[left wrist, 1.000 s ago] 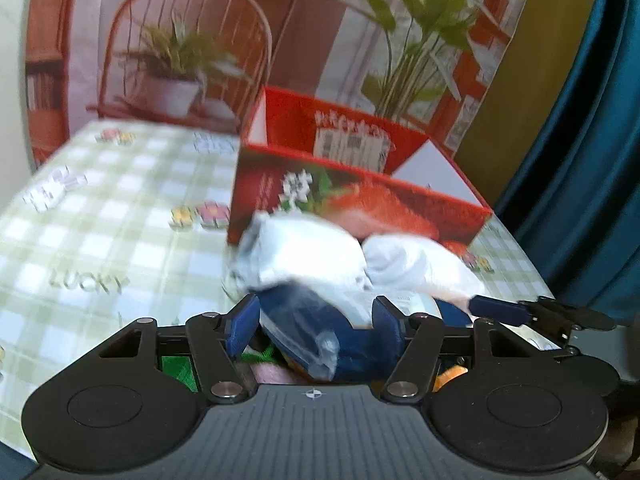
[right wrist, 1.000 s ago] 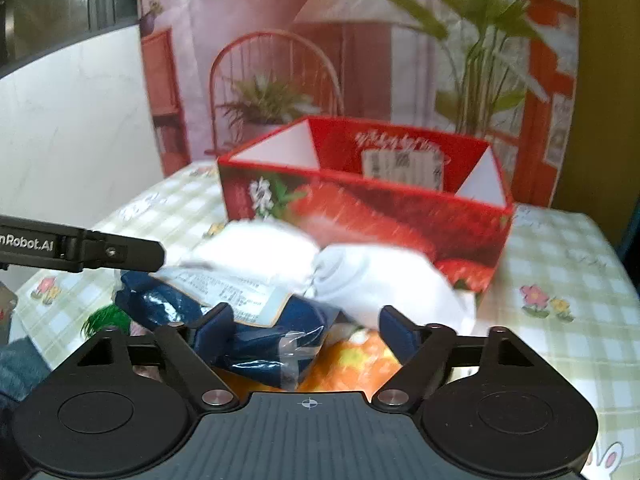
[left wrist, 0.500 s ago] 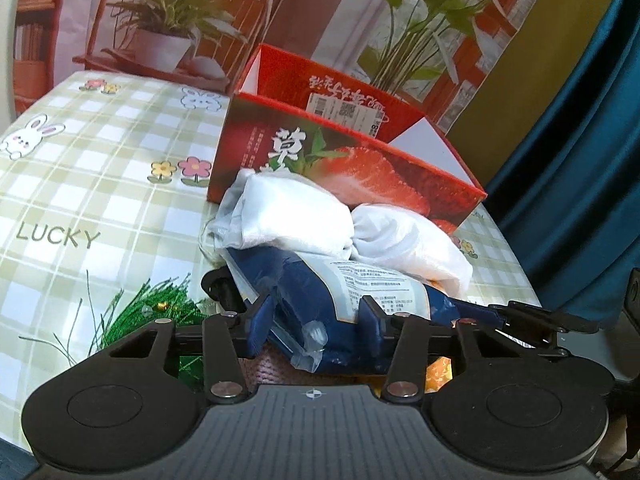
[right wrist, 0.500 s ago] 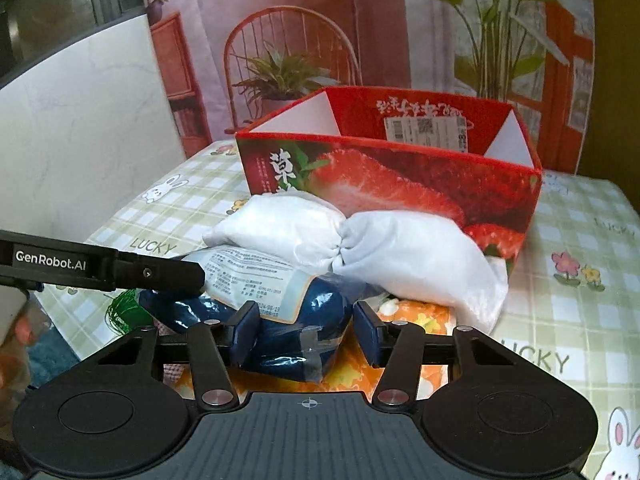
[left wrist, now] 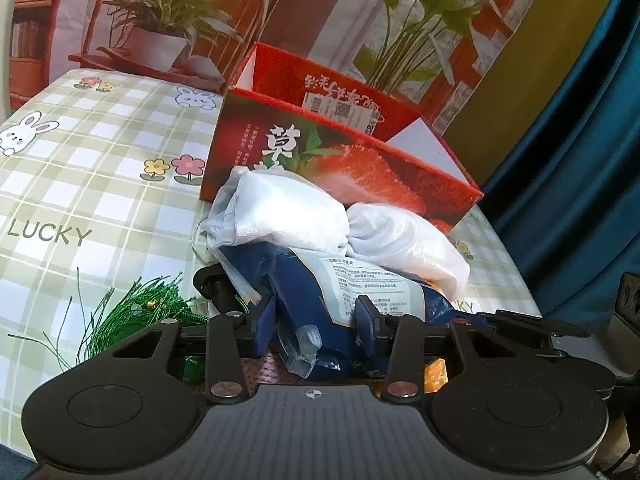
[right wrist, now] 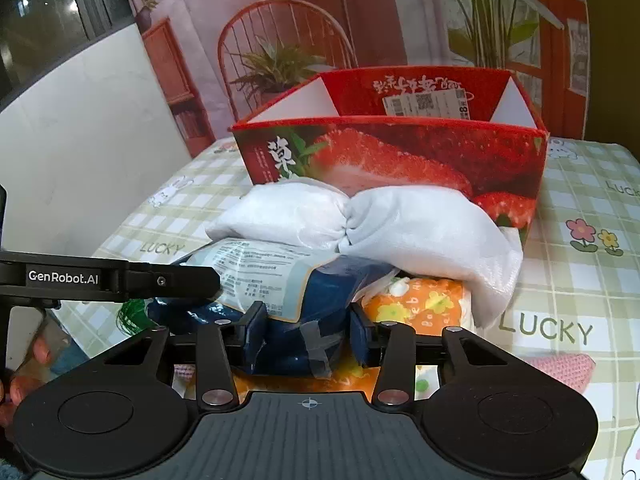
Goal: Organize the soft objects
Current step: 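Lift the blue snack bag with the right tool over the red box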
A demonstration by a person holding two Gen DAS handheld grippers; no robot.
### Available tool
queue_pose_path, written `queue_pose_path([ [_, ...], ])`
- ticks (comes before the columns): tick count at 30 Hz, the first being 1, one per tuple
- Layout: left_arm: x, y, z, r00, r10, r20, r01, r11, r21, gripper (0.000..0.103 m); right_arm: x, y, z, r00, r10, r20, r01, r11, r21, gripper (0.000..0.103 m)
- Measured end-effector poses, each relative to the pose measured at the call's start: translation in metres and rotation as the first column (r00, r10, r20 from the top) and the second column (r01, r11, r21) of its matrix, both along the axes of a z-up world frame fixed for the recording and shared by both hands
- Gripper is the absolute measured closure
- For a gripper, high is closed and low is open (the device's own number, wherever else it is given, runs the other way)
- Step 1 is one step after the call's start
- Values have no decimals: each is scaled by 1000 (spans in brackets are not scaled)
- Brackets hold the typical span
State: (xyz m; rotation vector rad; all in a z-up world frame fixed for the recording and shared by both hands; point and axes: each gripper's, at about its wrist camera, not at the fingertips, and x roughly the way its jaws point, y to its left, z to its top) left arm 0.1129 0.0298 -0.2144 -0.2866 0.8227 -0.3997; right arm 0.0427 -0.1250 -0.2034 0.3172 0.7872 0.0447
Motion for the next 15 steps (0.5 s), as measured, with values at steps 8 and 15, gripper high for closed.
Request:
queue_pose_path([
  [8,-9,-3,17,997,-8,72,8,1000,2,59,-4,3,15,998,6,55,-5,1000,-28,66],
  [15,-18,-2,35,990,-15,143,16,1000,-7,59,-10,6,34,993,9,114,-2,998,-57,67],
])
